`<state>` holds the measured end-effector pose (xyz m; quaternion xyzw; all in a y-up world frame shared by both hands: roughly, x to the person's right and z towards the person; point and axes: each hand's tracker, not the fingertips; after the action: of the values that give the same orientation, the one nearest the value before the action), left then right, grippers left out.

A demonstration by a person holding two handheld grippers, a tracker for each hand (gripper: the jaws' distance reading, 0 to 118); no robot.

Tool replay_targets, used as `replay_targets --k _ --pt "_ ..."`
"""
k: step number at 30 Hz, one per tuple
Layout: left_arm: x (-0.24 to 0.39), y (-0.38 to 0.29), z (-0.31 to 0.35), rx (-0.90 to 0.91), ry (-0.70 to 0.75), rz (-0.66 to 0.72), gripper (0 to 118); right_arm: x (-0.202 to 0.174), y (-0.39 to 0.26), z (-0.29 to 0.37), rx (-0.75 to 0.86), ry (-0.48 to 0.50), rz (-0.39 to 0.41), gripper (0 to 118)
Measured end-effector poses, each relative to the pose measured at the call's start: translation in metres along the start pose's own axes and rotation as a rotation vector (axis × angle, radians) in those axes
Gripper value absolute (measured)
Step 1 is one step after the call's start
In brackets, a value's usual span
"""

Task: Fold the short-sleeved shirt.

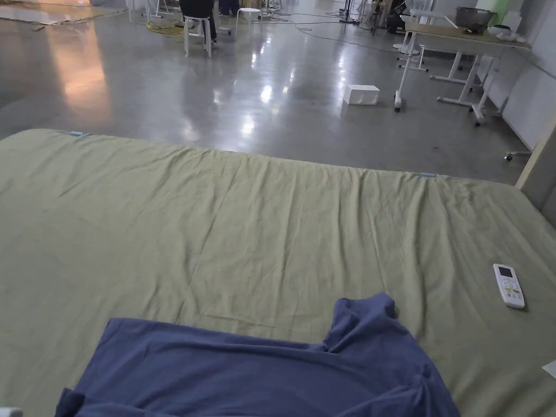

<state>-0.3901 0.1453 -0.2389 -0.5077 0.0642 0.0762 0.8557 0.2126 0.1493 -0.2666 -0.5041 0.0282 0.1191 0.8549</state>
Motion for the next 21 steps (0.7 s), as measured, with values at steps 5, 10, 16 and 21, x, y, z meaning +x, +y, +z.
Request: replay_targets --k 5,10,16,21 --pt "0.001 -0.015 -0.025 0.001 0.025 0.008 5 -0.006 -0.017 -0.024 0.003 -0.008 -0.034 6" --pt "0.003 -0.009 -0.018 0.007 0.031 -0.036 9 -0.014 -0.013 -0.024 0.011 -0.036 -0.010 21" --pt "0.012 0.013 0.007 0.166 0.034 -0.043 65 -0.020 0.017 0.016 0.226 -0.086 -0.042 77" --pt "0.045 0.042 0.027 0.388 0.033 -0.067 65 -0.041 0.054 0.046 0.515 -0.094 -0.089 82"
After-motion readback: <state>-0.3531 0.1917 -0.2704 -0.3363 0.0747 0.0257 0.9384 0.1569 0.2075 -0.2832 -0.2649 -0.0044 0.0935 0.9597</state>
